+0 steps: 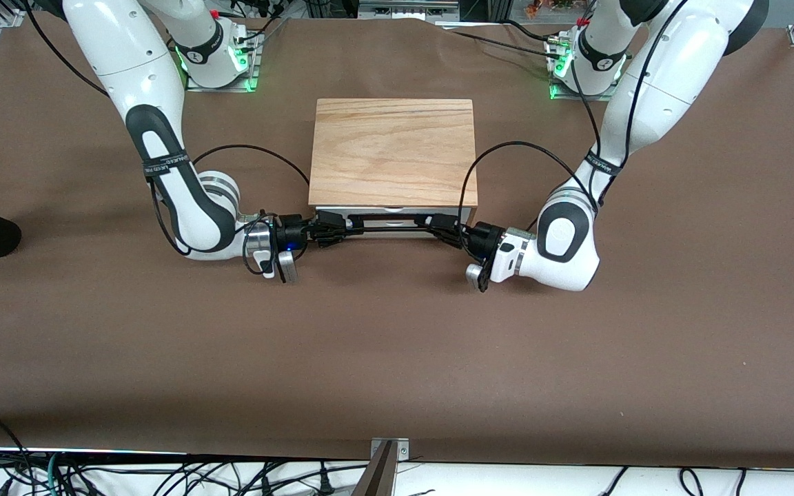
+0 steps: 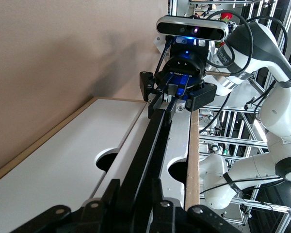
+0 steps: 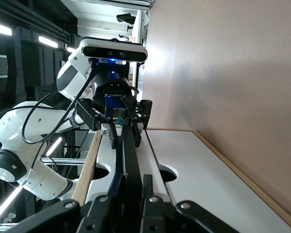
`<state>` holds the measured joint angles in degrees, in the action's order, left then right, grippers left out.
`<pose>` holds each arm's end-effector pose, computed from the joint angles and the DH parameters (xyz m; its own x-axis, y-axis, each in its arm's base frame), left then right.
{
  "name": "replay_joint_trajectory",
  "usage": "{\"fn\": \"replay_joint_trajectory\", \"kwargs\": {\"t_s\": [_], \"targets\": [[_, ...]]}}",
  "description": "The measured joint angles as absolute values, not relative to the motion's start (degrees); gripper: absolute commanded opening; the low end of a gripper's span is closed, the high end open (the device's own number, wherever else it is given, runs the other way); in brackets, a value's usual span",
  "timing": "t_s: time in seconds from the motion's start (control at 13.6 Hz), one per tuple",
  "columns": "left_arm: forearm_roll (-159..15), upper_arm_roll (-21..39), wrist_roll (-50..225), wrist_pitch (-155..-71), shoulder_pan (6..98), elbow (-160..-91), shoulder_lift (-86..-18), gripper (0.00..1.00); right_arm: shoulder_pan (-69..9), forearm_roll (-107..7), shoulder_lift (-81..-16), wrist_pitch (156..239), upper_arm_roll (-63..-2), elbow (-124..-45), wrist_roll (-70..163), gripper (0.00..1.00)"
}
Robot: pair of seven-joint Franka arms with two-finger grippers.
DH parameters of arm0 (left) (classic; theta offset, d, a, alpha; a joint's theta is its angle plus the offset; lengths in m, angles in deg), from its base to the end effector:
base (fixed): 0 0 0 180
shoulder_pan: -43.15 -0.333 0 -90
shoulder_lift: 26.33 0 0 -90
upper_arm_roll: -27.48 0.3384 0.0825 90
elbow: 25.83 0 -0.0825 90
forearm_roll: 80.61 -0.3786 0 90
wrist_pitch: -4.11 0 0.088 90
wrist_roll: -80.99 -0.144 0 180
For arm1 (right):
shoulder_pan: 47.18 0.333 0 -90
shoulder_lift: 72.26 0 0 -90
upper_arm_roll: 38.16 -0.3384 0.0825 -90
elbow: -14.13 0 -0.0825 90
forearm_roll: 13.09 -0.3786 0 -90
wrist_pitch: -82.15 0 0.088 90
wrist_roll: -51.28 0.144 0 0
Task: Pull top drawer with both arms simultaneously
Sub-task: 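Pull the handle outward with the left gripper while the right gripper pulls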
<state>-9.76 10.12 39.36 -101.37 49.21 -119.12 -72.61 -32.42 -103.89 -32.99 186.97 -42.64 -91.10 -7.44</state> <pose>0.5872 -0.3427 0.1970 0.9324 -0.3550 -0.0676 -0.0108 -0.2143 0.9767 0.5667 0.3171 0.1910 0.9827 0.1669 0.0807 0.1042 -0.1371 -0.9851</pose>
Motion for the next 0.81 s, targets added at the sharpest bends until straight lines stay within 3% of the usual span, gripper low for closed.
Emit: {"fn": "replay_joint_trajectory", "kwargs": {"t_s": [0.15, 0.81], "targets": [[-9.76, 10.15, 38.99, -101.37, 49.13, -119.12, -72.74, 0.21, -32.41, -103.89, -32.99, 186.99, -42.64, -91.10, -7.47, 0.21], [-9.65, 10.24, 37.99, -101.36, 49.06, -118.26, -73.29, 0.22, -32.43, -103.99, -32.96, 187.20, -42.63, -91.03, -7.48, 0.21]]}}
